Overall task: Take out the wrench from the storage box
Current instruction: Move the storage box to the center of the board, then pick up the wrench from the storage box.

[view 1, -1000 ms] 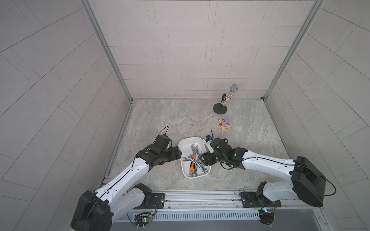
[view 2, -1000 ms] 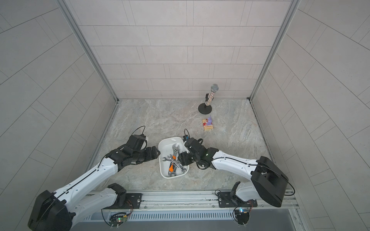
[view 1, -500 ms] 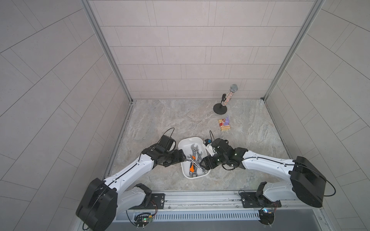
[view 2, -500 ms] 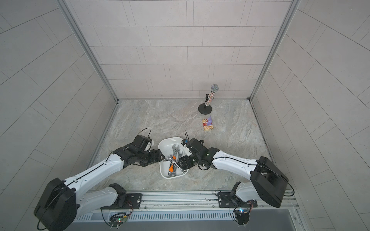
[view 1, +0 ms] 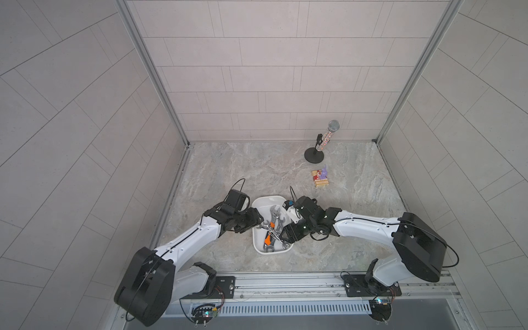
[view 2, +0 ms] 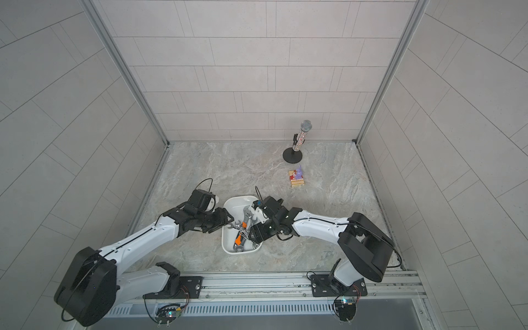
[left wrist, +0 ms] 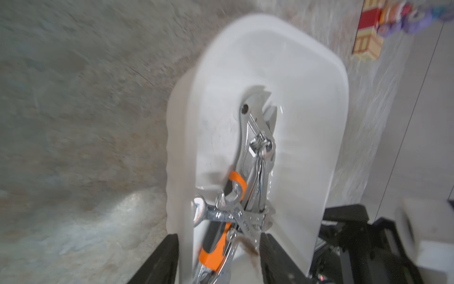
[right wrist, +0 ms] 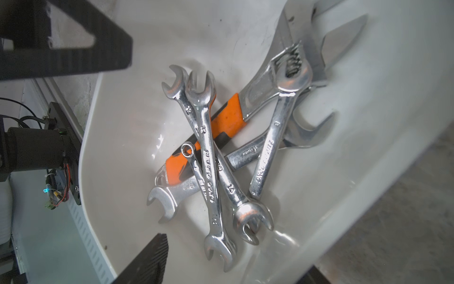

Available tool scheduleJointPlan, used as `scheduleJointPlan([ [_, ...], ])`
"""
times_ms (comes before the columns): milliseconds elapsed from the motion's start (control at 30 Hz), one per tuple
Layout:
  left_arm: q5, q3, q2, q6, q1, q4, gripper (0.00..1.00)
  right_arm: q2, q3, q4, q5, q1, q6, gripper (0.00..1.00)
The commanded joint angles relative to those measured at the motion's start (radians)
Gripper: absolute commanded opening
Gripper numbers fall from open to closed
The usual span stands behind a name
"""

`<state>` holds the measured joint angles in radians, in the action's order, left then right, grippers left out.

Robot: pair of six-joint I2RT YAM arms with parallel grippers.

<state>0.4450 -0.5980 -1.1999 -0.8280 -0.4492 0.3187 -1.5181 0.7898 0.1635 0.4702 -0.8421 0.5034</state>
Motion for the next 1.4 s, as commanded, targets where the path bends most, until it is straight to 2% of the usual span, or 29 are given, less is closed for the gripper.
scheduleJointPlan([
  [0, 0.035, 0.004, -0.011, -0.020, 0.009, -0.049, 0.48, -0.030, 0.035, -0.076, 0.032, -0.011, -0.020, 0.71],
  [100, 0.030, 0.008, 0.002, -0.024, 0.013, -0.060, 0.43, -0.051, 0.047, -0.083, 0.028, -0.012, -0.023, 0.69],
  [267, -0.002, 0.012, 0.017, -0.034, 0.031, -0.084, 0.43, -0.082, 0.084, -0.085, 0.008, -0.011, -0.046, 0.69],
  [567, -0.014, -0.006, -0.006, -0.001, 0.157, -0.095, 0.43, -0.193, 0.228, -0.067, -0.004, 0.006, -0.089, 0.69],
  [867, 0.038, -0.103, -0.153, -0.021, 0.245, -0.168, 0.43, -0.305, 0.361, -0.064, 0.013, 0.057, -0.109, 0.68],
  [1067, 0.035, -0.187, -0.235, -0.001, 0.259, -0.139, 0.43, -0.332, 0.414, -0.064, 0.016, 0.075, -0.108, 0.68],
  [1367, -0.027, -0.217, -0.151, 0.089, 0.273, -0.031, 0.53, -0.265, 0.371, -0.032, 0.017, 0.168, -0.111, 0.72],
])
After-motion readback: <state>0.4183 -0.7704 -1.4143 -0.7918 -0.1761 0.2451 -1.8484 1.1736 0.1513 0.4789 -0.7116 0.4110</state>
